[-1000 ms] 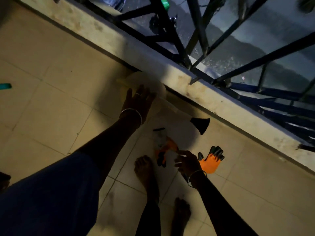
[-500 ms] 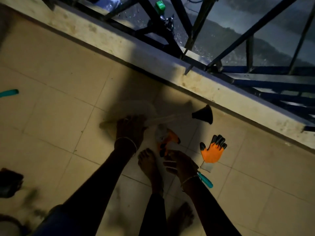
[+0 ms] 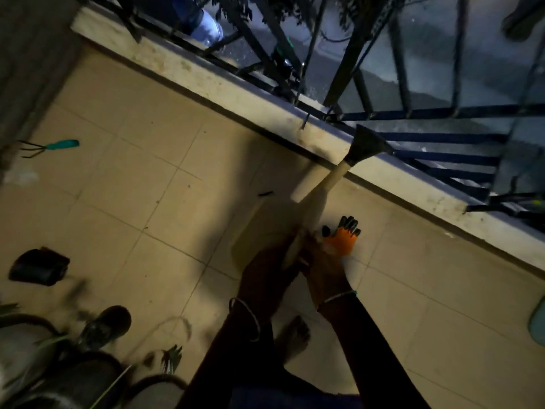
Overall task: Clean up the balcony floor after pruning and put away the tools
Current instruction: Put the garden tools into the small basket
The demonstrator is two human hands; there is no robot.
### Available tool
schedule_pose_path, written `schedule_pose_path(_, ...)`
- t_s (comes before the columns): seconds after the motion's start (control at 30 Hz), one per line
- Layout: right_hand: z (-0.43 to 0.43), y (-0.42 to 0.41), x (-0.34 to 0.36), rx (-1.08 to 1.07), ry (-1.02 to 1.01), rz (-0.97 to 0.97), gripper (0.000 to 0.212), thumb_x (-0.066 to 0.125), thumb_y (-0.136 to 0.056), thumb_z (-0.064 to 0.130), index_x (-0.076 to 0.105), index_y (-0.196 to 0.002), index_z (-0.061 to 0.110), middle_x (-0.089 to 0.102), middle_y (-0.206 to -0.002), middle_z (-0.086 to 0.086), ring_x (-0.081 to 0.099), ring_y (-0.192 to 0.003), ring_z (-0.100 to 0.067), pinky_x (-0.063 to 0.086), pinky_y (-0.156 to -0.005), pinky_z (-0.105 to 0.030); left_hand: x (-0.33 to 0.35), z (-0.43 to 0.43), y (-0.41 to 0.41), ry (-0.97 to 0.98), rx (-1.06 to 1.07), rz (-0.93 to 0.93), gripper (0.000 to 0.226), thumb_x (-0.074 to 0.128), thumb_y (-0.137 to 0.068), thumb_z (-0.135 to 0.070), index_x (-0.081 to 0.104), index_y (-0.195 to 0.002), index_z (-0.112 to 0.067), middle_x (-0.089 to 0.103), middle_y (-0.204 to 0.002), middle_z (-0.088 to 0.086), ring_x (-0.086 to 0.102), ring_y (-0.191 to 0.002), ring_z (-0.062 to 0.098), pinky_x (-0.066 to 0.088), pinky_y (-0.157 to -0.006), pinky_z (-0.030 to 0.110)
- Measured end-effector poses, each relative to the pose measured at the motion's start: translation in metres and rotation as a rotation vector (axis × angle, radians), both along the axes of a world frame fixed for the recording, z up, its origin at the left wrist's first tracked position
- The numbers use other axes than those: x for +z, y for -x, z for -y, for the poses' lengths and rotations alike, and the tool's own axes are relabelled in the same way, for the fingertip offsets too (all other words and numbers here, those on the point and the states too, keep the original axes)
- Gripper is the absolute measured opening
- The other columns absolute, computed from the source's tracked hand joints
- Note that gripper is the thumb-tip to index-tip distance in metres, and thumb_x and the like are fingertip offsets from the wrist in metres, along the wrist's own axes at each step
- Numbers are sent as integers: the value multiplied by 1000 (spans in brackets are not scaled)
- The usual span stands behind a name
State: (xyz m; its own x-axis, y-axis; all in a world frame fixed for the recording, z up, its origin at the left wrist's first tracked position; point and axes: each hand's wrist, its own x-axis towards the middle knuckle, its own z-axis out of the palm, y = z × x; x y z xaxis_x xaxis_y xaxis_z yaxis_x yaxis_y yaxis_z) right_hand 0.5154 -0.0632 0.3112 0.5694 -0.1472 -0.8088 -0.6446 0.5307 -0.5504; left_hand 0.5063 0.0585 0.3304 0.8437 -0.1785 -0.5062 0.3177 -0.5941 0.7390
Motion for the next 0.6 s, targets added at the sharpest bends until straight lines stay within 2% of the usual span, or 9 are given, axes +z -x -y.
schedule_pose_path(0.07, 27, 21, 29, 21, 102, 59, 19, 52, -98, 13, 66, -111, 8, 69, -93, -8, 65, -81, -19, 51, -67, -29, 38, 15, 16, 92, -21, 188, 36, 63, -84, -32, 71, -110, -8, 65, -103, -2, 55, -99, 5, 46, -87, 26)
schedule_pose_path(0.17, 67, 71, 72, 93, 220, 35, 22, 61, -94, 19, 68, -113, 10, 67, -101, -13, 56, -89, -27, 41, -70, -30, 84, 18, 41, 137, -82, 256, 21, 68, -86, -14, 70, -106, -19, 55, -102, -20, 48, -99, -4, 47, -87, 26)
schedule_pose_path(0.23, 92, 96, 109, 100, 239, 53, 14, 61, -94, 15, 67, -106, 10, 69, -93, -10, 60, -84, -26, 45, -73, -31, 111, 15, 48, 138, -49, 216, 22, 65, -88, -25, 68, -110, -28, 56, -105, -22, 58, -104, 8, 50, -93, 40)
schedule_pose_path(0.3, 118, 123, 148, 166, 352, 105, 10, 58, -95, 5, 65, -98, 11, 68, -83, -7, 63, -74, -21, 51, -66, -25, 140, 18, 55, 178, -25, 241, 20, 64, -89, -33, 70, -108, -32, 66, -110, -9, 65, -104, 18, 55, -85, 46)
schedule_pose_path(0.37, 144, 147, 180, 202, 490, 112, 13, 62, -91, 2, 64, -97, 13, 67, -87, -10, 63, -79, -26, 53, -64, -27, 166, 20, 59, 158, -38, 324, 18, 67, -90, -23, 70, -108, -28, 70, -110, 2, 66, -97, 9, 56, -78, 31)
schedule_pose_path(0.43, 170, 172, 219, 206, 584, 168, 18, 66, -88, 3, 66, -102, 15, 69, -95, -15, 65, -89, -33, 57, -71, -39, 197, 27, 62, 129, -86, 356, 21, 67, -89, -5, 70, -108, -15, 71, -106, 5, 63, -88, -6, 48, -71, 9)
schedule_pose_path(0.47, 183, 186, 239, 189, 605, 187, 20, 68, -86, 5, 67, -102, 17, 70, -95, -16, 67, -90, -35, 58, -73, -41, 211, 33, 65, 151, -108, 358, 20, 66, -89, -5, 70, -108, -12, 71, -105, 4, 62, -86, -11, 46, -72, 6)
schedule_pose_path(0.5, 195, 199, 254, 169, 626, 196, 20, 70, -85, 8, 68, -102, 19, 71, -93, -17, 68, -89, -37, 57, -73, -43, 226, 39, 66, 170, -128, 352, 18, 65, -90, -14, 70, -108, -12, 71, -105, 1, 62, -87, -11, 46, -74, 6)
schedule_pose_path(0.6, 224, 239, 300, 160, 736, 220, 16, 73, -83, 24, 68, -97, 20, 71, -85, -16, 68, -81, -39, 54, -76, -51, 262, 68, 76, 249, -160, 289, 37, 53, -83, -48, 69, -107, -24, 69, -104, -10, 63, -89, -3, 47, -72, 9)
